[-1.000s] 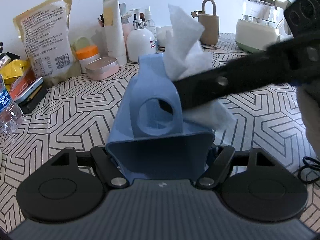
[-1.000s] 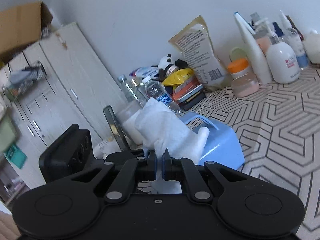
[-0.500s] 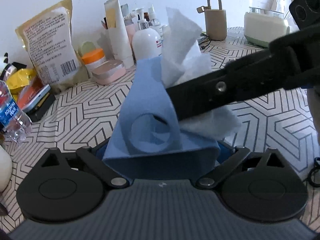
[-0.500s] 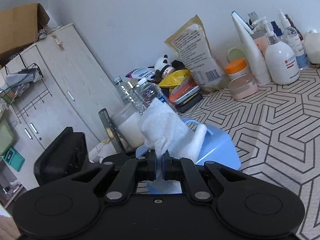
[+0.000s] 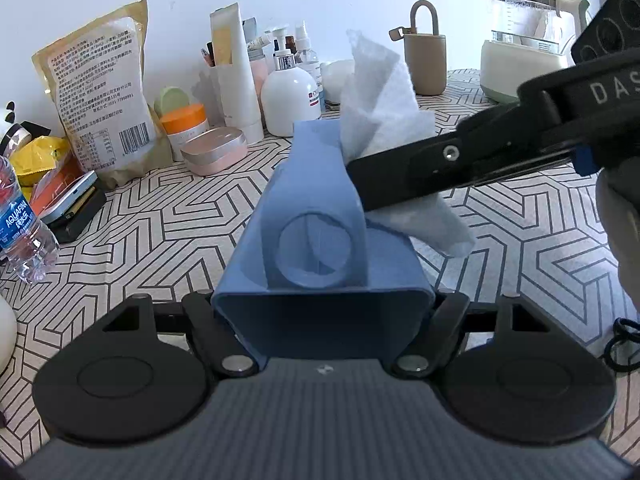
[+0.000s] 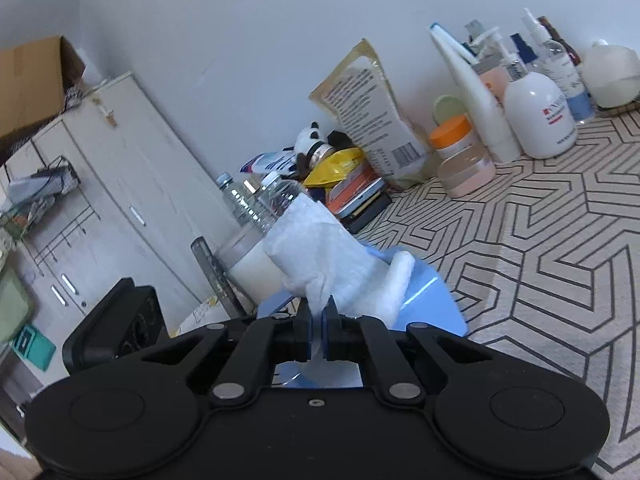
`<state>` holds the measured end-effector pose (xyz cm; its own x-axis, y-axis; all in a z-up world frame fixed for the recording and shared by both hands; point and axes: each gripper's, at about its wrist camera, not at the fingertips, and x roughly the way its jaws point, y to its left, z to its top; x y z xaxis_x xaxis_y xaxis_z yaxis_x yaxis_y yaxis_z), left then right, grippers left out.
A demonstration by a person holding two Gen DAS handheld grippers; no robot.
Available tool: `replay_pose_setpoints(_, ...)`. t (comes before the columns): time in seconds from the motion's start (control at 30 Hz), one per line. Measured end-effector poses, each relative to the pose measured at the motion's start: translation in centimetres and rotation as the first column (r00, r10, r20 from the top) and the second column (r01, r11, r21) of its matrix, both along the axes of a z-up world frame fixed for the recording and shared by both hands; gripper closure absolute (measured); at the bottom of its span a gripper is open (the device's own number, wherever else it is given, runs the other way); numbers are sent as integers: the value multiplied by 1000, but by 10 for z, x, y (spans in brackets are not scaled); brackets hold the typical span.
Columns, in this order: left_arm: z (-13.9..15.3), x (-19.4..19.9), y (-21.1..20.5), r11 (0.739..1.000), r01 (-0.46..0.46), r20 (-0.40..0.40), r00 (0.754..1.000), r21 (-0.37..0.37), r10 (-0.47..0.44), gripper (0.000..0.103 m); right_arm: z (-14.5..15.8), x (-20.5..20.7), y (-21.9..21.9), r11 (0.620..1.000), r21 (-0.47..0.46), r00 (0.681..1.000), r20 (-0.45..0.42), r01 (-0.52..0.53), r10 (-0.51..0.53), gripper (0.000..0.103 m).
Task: Clean container
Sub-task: 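Rub the wipe over the container's handle with the right gripper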
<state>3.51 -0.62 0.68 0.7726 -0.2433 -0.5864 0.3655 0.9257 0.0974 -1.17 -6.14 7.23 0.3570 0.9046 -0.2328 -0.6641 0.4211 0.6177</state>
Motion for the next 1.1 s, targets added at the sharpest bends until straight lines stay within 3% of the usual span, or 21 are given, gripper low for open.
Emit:
replay_pose_setpoints(0.17, 0, 0, 0, 1000, -1, -3, 1000, -7, 1, 29, 6, -7, 20, 1000, 14, 1000, -14, 18, -18, 98)
replay_pose_setpoints(0.27, 0, 0, 1, 1000, -2, -8, 1000, -15, 2, 29, 7, 20, 26, 1000, 15, 999, -19, 26, -26, 98)
replay_pose_setpoints(0.6, 0, 2, 6, 999, -8, -25, 1000, -49, 6, 29, 16, 34, 40, 999, 38, 999, -37, 17, -16, 98)
replay_pose_setpoints(0.77, 0, 3, 8, 998, -15, -31, 999, -58, 13, 29, 1, 41, 10, 999, 38, 999, -37, 16, -15, 99)
replay_pose_setpoints(0.9, 0, 2, 7, 998, -17, -30, 999, -55, 16, 29, -56, 72, -107, 1000, 25, 1000, -21, 7, -6, 99)
replay_pose_setpoints(1.1, 1, 1, 6, 998, -21, -34, 999, -59, 19, 29, -57, 76, -111, 1000, 20, 1000, -16, 7, -7, 99)
